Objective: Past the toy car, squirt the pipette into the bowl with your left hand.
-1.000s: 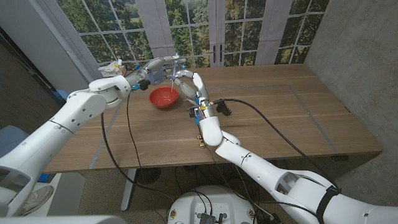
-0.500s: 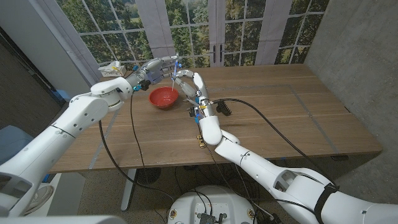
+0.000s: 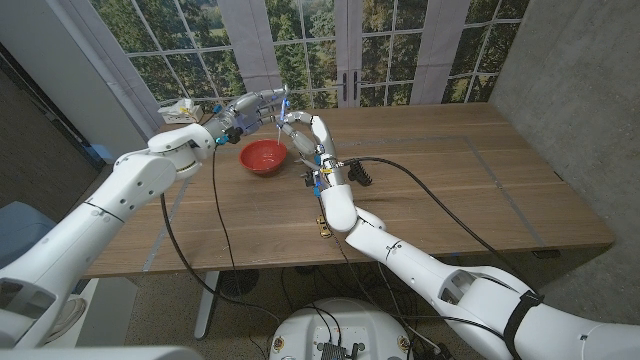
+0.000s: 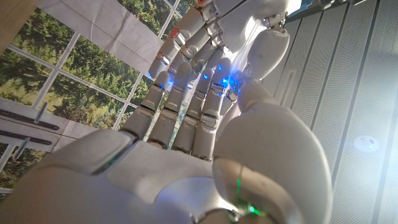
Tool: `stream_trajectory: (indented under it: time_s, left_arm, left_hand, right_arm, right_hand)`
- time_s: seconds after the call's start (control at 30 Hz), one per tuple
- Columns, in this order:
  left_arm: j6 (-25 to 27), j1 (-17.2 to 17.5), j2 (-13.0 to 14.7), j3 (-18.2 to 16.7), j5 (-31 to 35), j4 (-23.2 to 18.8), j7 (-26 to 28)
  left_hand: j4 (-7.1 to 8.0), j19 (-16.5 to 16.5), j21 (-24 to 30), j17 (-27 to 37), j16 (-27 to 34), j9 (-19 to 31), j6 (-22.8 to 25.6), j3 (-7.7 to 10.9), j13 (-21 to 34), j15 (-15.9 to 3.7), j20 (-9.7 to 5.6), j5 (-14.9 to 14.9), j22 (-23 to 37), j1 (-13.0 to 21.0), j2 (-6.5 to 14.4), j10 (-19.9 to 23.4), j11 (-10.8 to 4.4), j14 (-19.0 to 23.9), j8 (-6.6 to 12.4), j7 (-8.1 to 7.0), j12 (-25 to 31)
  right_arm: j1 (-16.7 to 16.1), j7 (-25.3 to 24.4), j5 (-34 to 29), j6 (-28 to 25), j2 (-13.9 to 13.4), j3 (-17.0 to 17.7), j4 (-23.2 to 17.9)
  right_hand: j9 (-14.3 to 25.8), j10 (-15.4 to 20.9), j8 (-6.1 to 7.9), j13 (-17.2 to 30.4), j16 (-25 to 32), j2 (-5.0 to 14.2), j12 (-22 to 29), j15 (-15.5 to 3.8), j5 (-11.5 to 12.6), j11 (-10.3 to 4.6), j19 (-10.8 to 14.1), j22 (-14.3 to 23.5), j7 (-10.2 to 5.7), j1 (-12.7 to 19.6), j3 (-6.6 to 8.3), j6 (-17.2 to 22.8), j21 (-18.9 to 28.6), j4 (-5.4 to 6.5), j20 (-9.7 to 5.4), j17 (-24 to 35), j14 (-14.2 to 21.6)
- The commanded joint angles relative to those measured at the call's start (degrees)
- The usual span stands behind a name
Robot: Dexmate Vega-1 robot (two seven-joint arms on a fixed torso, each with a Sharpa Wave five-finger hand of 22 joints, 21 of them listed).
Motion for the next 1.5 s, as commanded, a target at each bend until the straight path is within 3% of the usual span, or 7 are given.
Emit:
stream_trajectory:
  time_s: [0.03,0.37,0.83,0.93,1.13,1.3,1.5]
  left_arm:
    - [2.1,-2.5,0.3,1.3,-1.2,1.9,-3.5]
    - [1.5,-2.2,-0.5,1.0,-0.8,1.5,-1.1]
    - [1.3,-2.5,-0.7,1.2,0.0,1.6,-0.3]
    - [1.4,-2.7,-0.7,1.3,0.2,1.6,-0.2]
    - [1.2,-3.0,-0.7,1.5,0.9,1.5,0.0]
    - [0.6,-2.7,-0.3,1.5,2.4,0.6,1.2]
    - [-0.8,-2.2,0.5,1.6,5.7,-0.6,3.4]
  left_hand:
    - [0.05,-0.6,-0.1,0.1,-0.4,0.3,-0.7,0.21,0.2,-2.46,0.55,0.2,0.2,0.0,0.9,-1.0,0.24,-0.8,-0.60,1.39,-0.5]
    - [-0.26,0.1,0.1,0.0,-0.1,0.5,5.5,0.37,0.2,-3.15,0.88,0.2,0.2,0.7,2.1,1.4,-0.28,0.0,1.08,1.46,0.2]
    - [-0.41,0.5,0.2,-0.1,-0.2,0.5,6.2,0.60,0.2,-3.35,0.70,0.2,0.2,1.4,2.7,1.9,-0.09,0.3,0.76,0.55,0.2]
    - [-0.43,0.5,0.2,-0.1,-0.2,0.5,6.2,0.59,0.2,-3.37,0.57,0.2,0.2,1.4,2.7,1.9,-0.03,0.3,0.66,0.53,0.2]
    - [-0.47,0.5,0.2,-0.1,-0.3,0.6,6.1,0.59,0.2,-3.37,0.45,0.2,0.2,1.6,2.7,1.8,-0.13,0.4,0.46,0.21,0.0]
    - [-0.51,0.5,0.2,-0.1,-0.3,0.6,6.1,0.60,0.2,-3.44,0.45,0.1,0.2,1.7,2.7,1.8,-0.19,0.5,0.34,0.13,0.0]
    - [-0.47,0.4,0.1,-0.1,-0.4,0.6,5.9,0.48,0.2,-3.41,0.31,0.1,0.2,1.7,2.6,1.8,-0.07,0.5,0.16,0.02,-0.1]
  right_arm:
    - [0.9,-0.9,-0.6,1.6,0.3,-0.3,1.8]
    - [1.1,-0.8,-0.2,1.5,0.4,-0.2,2.3]
    - [1.7,0.8,1.5,1.9,0.6,0.0,3.6]
    - [1.4,1.6,2.0,1.0,0.2,0.1,2.9]
    - [0.8,2.5,2.6,-0.5,-0.5,0.5,1.5]
    - [0.8,4.2,4.2,0.3,-1.0,0.8,1.6]
    - [0.8,11.3,10.8,3.5,-1.7,1.8,2.7]
  right_hand:
    - [0.1,0.7,0.30,0.1,0.0,0.08,-0.1,-8.09,0.5,-0.53,0.0,0.0,-0.28,-0.1,0.41,0.3,0.2,-0.04,-0.16,0.4,0.6]
    - [0.1,0.6,0.32,0.2,-0.1,0.06,-0.1,-8.04,0.5,-0.60,-0.2,0.0,-0.36,-0.2,0.41,0.3,0.4,-0.02,-0.11,0.8,0.5]
    - [-0.8,-0.6,-0.36,1.0,-0.8,-0.45,-0.3,-7.53,0.5,-1.12,-1.2,0.1,-1.73,-1.3,0.12,-0.5,0.4,0.37,0.77,1.2,-0.3]
    - [-1.6,-3.6,-1.94,1.0,-1.5,-1.12,-1.6,-6.96,0.3,-0.05,-1.8,0.1,-2.08,-2.9,-0.46,-3.7,0.6,0.80,1.37,1.7,-1.5]
    - [-4.4,-14.0,-9.93,-2.1,-4.8,-3.64,-8.7,-4.44,-2.7,1.73,-4.1,0.1,-2.88,-8.9,-2.85,-20.4,0.8,1.54,3.20,2.0,-7.2]
    - [-6.5,-21.7,-15.70,-4.2,-7.6,-4.62,-14.6,-2.05,-7.3,3.74,-6.4,0.0,-2.94,-14.7,-6.37,-31.7,0.5,2.43,4.46,0.1,-12.6]
    - [-8.1,-24.2,-18.29,-5.7,-9.7,-4.04,-17.8,-0.01,-12.2,5.06,-9.4,-0.2,-2.07,-25.8,-10.58,-34.9,-0.7,6.65,6.16,-2.1,-15.1]
